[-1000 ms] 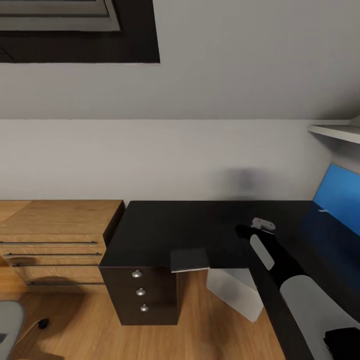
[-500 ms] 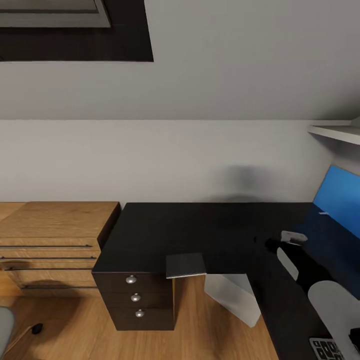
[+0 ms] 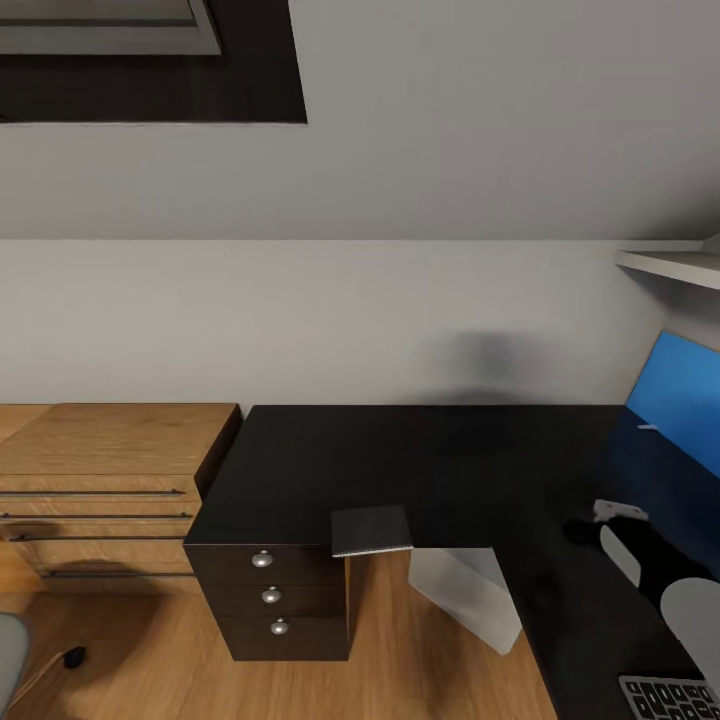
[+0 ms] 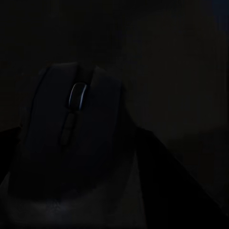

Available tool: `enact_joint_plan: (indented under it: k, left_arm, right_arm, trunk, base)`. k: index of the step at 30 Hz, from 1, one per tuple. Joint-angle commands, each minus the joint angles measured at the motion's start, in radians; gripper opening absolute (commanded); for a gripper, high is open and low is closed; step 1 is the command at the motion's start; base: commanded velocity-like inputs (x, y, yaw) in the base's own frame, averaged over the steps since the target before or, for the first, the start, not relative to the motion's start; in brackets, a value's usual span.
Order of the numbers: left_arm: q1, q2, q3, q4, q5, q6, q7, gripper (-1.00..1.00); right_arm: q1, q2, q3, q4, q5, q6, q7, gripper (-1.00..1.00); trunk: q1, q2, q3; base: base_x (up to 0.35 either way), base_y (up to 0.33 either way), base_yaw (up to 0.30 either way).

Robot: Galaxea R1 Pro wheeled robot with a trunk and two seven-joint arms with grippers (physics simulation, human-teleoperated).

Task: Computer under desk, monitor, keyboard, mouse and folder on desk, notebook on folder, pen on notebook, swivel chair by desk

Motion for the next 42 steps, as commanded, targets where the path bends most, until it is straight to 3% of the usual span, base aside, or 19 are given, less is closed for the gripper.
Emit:
enact_joint_plan:
  k: [1,22,29,36,42]
  left_arm:
    - [-0.001,0.001,-0.009,-0.002,0.01,-0.005,0.004,1.0]
    - [-0.001,0.004,-0.004,-0.002,0.01,-0.006,0.004,1.0]
    - [-0.001,0.003,-0.004,-0.002,0.01,-0.007,0.004,1.0]
    - [-0.001,0.003,-0.004,-0.002,0.01,-0.008,0.006,1.0]
    - [-0.001,0.004,-0.004,-0.003,0.01,-0.008,0.006,1.0]
  right_arm:
    - [0.0,-0.002,0.008,-0.004,-0.017,0.014,-0.009,-1.0]
    - [0.0,0.003,0.0,-0.009,-0.025,0.025,-0.013,-1.0]
    - [0.0,0.003,-0.022,-0.01,-0.025,0.023,-0.015,-1.0]
    - [0.0,0.03,-0.024,-0.009,-0.024,0.021,-0.028,-1.0]
    - [0.0,0.033,-0.022,-0.005,-0.023,0.018,-0.032,-1.0]
  trunk:
    - [0.0,-0.001,-0.001]
    - [0.0,-0.001,-0.001]
    - [0.0,-0.001,-0.001]
    - [0.0,-0.001,-0.001]
    - [0.0,-0.001,-0.001]
  base:
    - [0.0,0.0,0.0]
    - [-0.139,0.052,-0.022]
    - [-0.006,0.001,0.0]
    - [0.0,0.0,-0.033]
    - [0.0,0.0,-0.233]
